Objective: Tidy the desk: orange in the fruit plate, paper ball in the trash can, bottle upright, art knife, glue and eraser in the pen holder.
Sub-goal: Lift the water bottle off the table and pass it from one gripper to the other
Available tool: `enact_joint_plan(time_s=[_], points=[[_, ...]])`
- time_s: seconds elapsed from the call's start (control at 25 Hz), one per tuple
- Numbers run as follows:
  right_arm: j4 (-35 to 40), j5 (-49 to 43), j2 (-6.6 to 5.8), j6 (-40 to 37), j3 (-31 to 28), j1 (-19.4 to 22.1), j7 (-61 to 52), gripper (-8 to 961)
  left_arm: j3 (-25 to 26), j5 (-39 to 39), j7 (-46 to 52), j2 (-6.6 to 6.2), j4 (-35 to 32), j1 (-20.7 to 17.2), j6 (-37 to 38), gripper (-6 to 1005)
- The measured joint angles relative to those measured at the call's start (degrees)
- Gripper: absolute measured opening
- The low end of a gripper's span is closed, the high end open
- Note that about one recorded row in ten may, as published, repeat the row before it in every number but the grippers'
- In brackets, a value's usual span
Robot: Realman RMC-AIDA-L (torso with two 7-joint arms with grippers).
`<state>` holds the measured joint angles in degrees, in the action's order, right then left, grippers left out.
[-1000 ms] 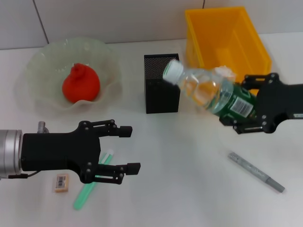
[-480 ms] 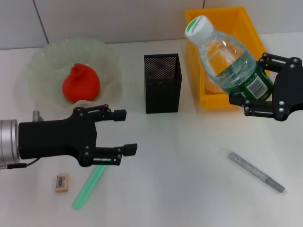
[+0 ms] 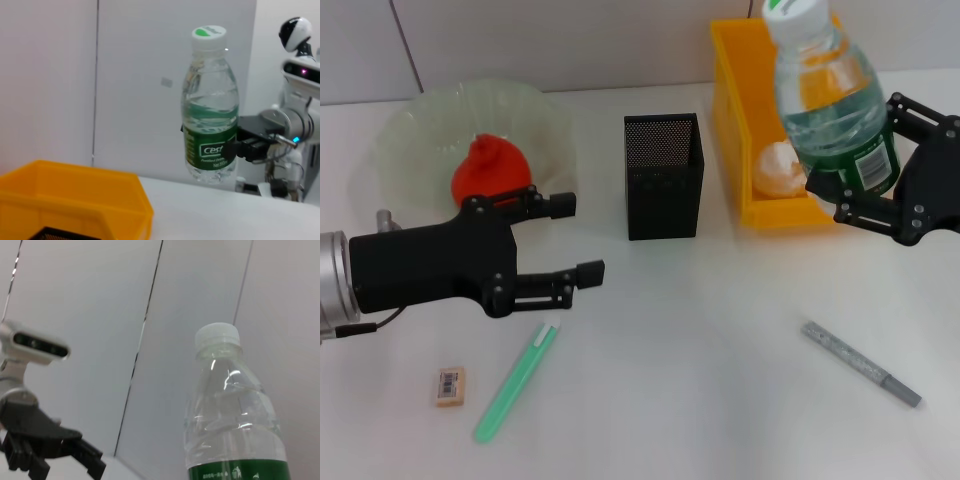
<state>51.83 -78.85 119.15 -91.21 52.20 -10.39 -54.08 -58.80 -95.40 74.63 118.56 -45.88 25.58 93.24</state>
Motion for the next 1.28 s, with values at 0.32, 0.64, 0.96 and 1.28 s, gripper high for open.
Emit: enact_joint_plan(time_s=[0.32,0.64,0.96,1.28], points=[[-9.3,1.1,-0.01,-2.0,-2.2,-3.7,5.6,763,0.0,3.5,-1.0,0.01,0.9,-0.4,-1.4,839],[-14.4,0.6,-0.07,-1.8,-1.9,-6.7,7.6,762,-0.1,9.4,-3.9,0.08,4.1,-0.4,-1.6,839],[-18.6,-0.2,0.08,-0.9,-1.2,-9.7,9.9,762,-0.1,13.7,-4.1,0.17,6.7,-0.1,-2.0,839],[-19.8,-0.2,0.17,0.0,-0.1,-10.0,11.3,763,-0.6,20.7,-6.5,0.18,9.3,-0.6,-2.0,839]])
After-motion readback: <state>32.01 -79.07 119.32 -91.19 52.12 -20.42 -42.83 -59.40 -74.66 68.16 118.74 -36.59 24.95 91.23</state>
